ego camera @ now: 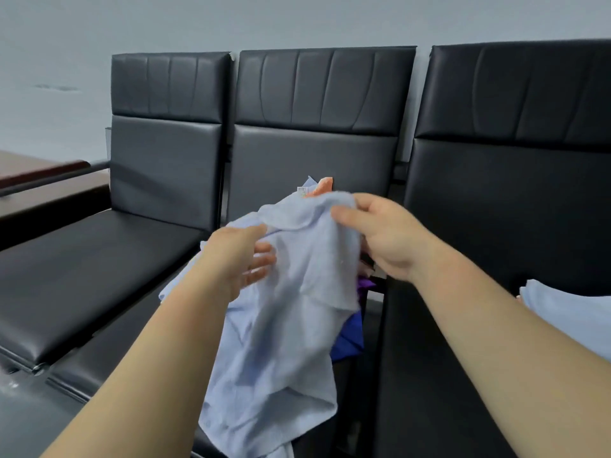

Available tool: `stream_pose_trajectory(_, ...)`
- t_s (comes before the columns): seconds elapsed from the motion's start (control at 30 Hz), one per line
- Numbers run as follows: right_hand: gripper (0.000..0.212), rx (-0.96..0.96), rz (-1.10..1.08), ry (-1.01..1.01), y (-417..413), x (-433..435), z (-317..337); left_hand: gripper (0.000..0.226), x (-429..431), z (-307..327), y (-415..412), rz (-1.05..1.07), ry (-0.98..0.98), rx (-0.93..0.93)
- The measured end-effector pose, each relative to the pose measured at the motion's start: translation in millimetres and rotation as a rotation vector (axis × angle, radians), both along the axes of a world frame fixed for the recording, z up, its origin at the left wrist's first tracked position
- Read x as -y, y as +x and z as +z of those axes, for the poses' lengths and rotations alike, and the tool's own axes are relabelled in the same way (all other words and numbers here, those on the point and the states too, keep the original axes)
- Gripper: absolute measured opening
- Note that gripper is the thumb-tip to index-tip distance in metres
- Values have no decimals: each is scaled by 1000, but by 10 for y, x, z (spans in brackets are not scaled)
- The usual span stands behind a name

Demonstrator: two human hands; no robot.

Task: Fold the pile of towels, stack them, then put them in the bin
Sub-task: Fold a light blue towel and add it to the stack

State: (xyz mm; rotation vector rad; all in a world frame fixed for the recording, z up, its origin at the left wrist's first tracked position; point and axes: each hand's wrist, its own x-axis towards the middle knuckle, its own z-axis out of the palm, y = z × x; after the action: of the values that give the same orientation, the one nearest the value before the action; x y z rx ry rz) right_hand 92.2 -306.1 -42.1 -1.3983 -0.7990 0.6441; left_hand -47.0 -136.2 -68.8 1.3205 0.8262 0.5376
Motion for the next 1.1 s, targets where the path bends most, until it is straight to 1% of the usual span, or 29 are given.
stream_pose_trajectory(0.1, 29, -191, -18, 158, 31, 49, 189, 37, 117, -27, 8, -30, -137, -77)
stream_pose_trajectory(0.17, 36, -302, -8, 235, 37, 17, 265, 54, 168, -30, 10, -39, -211, -76)
stream_pose_trajectory(0.27, 44, -376, -9, 265, 13, -65, 316, 80, 205, -62, 39, -73, -423, 22)
stream_pose_trajectory(0.33, 59, -418, 39, 219, -50, -114, 326, 95, 254, -86, 67, -98, -594, 99)
stream_pose_trajectory(0.37, 66, -426, 90, 198, -85, -118, 336, 89, 307, -78, 90, -90, -672, 178)
stream_pose_trajectory(0.47, 77, -434, 213, 146, -88, -89, 301, 34, 420, 9, 158, -18, -746, 453)
stream_pose_trajectory(0.5, 74, -447, 218, 139, -101, -58, 291, 25, 438, 31, 189, 8, -730, 496)
stream_pose_trajectory(0.53, 66, -458, 222, 134, -128, 6, 300, 25, 436, 19, 242, 31, -694, 501)
stream_pose_trajectory(0.57, 55, -458, 222, 117, -166, 81, 326, 24, 402, -2, 287, 58, -632, 478)
stream_pose_trajectory(0.63, 24, -405, 182, 28, -140, 257, 310, 27, 349, -30, 356, 62, -460, 441)
stream_pose_trajectory(0.7, 45, -297, 141, -66, -68, 439, 224, 49, 372, -24, 391, 52, -260, 398)
stream_pose_trajectory(0.73, 49, -246, 156, -104, -42, 559, 183, 53, 409, -6, 399, 2, -131, 348)
stream_pose_trajectory(0.77, 42, -201, 145, -164, 3, 672, 145, 47, 491, 18, 416, -97, 14, 267)
stream_pose_trajectory(0.8, 20, -171, 124, -227, 64, 804, 76, 38, 611, 26, 435, -247, 147, 177)
stream_pose_trajectory(0.83, 15, -132, 68, -298, 89, 954, 15, 34, 722, 1, 485, -423, 257, 89)
stream_pose_trajectory(0.87, 41, -110, 7, -387, 177, 1128, -73, 34, 864, -9, 526, -602, 323, 13)
stream_pose_trajectory(0.9, 54, -109, -41, -456, 258, 1313, -149, 31, 1019, -15, 571, -755, 352, -50)
stream_pose_trajectory(0.93, 57, -121, -91, -498, 295, 1579, -233, 25, 1236, -61, 633, -887, 335, -96)
stream_pose_trajectory(0.97, 55, -142, -121, -521, 321, 1765, -284, 22, 1352, -100, 683, -956, 324, -131)
stream_pose_trajectory(1.03, 52, -201, -219, -525, 402, 2197, -440, 20, 1671, -212, 814, -981, 318, -198)
stream_pose_trajectory(1.1, 57, -245, -309, -513, 463, 2483, -584, 25, 1885, -338, 900, -965, 345, -263)
